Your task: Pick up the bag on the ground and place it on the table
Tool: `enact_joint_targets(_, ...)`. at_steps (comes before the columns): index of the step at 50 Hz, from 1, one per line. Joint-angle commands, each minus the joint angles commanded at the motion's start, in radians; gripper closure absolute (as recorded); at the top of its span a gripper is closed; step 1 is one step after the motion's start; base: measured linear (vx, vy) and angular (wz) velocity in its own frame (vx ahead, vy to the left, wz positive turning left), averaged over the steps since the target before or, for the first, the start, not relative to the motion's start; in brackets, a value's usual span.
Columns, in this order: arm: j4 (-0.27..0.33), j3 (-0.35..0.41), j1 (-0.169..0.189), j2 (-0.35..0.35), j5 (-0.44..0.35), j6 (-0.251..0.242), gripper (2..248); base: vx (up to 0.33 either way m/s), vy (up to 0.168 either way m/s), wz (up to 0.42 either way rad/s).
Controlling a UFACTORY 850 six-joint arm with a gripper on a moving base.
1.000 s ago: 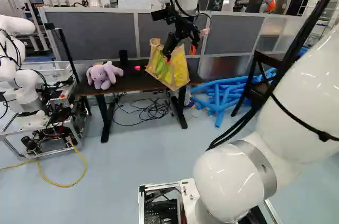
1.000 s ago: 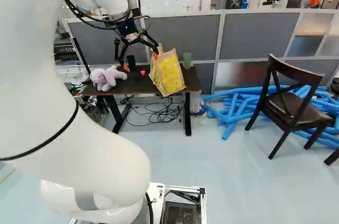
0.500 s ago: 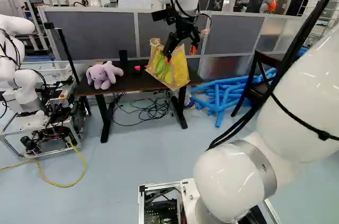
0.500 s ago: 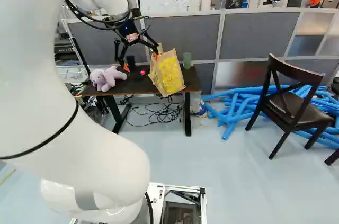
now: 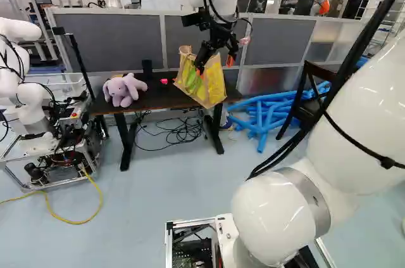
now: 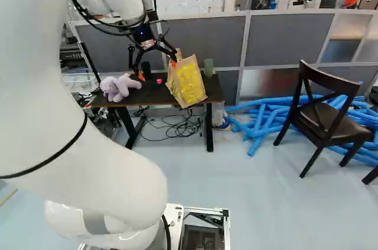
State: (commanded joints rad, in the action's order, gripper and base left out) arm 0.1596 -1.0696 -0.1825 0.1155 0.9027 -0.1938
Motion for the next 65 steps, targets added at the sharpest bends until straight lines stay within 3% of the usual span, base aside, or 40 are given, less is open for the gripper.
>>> enact_joint_targets(33, -0.015, 0.093, 0.017, 0.016, -0.168, 0.018, 3, 0.0, 0.0, 0.0)
enact_joint_targets(65, -0.04, 0.248, 0.046, 0.041, -0.447, 0.049, 3, 0.0, 0.0, 0.0)
